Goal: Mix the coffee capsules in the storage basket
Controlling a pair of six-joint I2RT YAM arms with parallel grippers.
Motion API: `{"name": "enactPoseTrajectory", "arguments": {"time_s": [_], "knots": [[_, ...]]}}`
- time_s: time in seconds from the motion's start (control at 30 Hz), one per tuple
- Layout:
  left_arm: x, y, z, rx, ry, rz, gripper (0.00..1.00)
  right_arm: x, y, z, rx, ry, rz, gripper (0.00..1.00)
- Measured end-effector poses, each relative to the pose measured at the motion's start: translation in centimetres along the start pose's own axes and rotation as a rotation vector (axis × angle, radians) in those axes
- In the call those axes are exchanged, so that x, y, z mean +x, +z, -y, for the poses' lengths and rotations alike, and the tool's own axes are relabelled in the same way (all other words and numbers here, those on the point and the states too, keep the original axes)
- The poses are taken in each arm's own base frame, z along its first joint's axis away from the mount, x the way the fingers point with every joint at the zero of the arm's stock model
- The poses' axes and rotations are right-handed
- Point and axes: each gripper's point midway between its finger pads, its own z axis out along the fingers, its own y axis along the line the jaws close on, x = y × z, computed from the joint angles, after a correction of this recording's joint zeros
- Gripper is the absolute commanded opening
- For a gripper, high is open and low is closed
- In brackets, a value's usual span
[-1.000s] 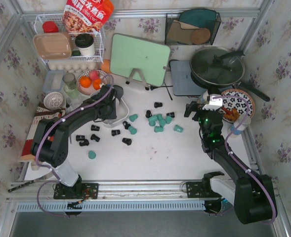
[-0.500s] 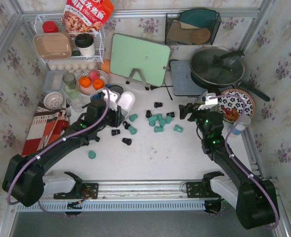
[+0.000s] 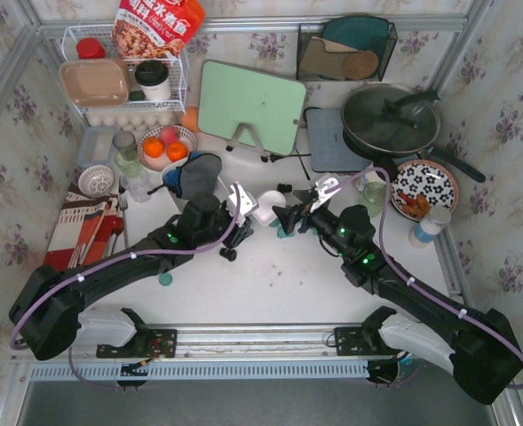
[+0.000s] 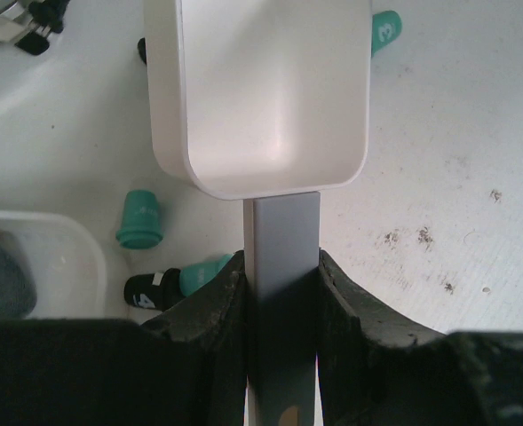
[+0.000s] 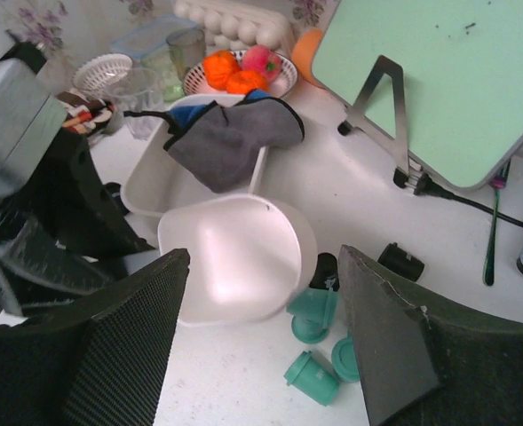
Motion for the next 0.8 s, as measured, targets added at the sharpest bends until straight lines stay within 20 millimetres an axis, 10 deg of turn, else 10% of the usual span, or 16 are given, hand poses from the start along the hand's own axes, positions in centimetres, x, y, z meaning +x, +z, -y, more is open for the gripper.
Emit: {"name": "enactPoseTrajectory", "arguments": {"time_s": [0.53,0.7,0.8], "knots": [[0.1,0.9,2.0,0.04,0.081,-0.009,0.0,3.1,0.0,2.9,0.248,-0.059,-0.165,0.35],[-0.9,1.0,2.2,0.043,0.072,0.009,0.0,3.8,-0.5,3.2,0.266,-0.069,-0.199,0.03],[-1.8,1.1,2.7,0.062,0.049,0.035,0.29,4.0,-1.1,3.8,0.296,-0.087,-0.217,0.0]]}}
